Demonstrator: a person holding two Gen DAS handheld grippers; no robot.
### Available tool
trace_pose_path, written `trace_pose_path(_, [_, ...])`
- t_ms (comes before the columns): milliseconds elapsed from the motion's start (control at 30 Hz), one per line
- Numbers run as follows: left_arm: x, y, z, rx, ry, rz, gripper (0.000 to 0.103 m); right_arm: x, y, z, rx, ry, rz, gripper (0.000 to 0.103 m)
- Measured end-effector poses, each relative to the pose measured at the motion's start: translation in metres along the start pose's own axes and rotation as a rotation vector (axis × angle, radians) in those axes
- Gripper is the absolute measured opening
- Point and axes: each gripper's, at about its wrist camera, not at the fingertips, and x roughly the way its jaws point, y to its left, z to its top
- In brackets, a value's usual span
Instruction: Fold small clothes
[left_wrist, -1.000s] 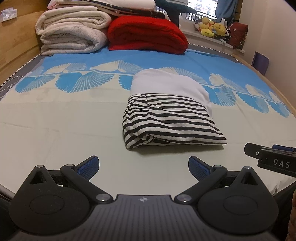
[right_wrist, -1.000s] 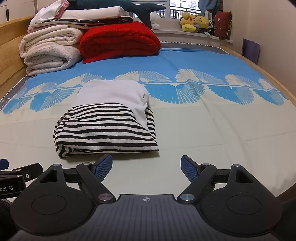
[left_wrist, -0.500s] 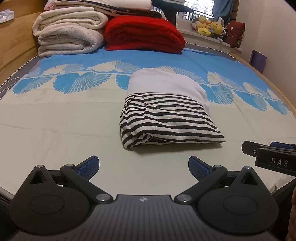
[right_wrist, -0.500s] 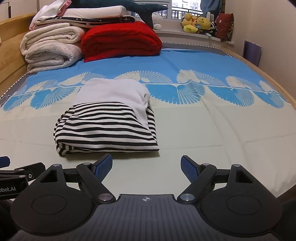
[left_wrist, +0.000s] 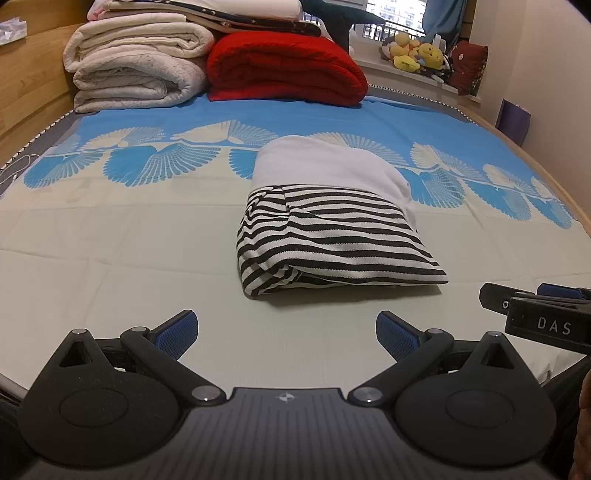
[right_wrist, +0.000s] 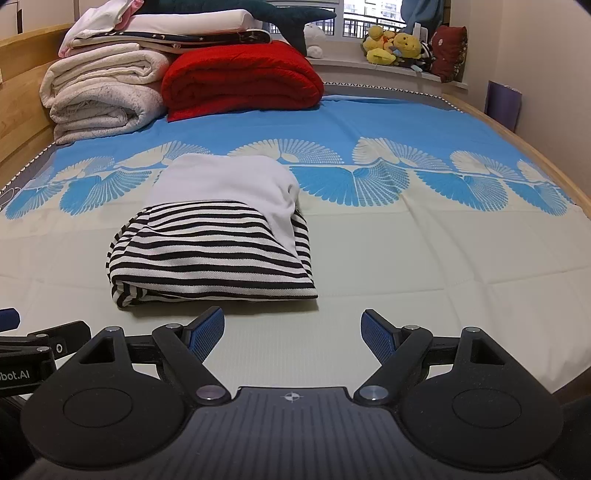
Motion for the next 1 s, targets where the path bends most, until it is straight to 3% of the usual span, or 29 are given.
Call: trace_pose_path(1000, [-0.001, 0.0005, -0.0008, 0.013, -0.011, -0.017, 0.103, 0.0006, 0.0007, -0.0009, -0.017, 0.003, 0.011, 0.082])
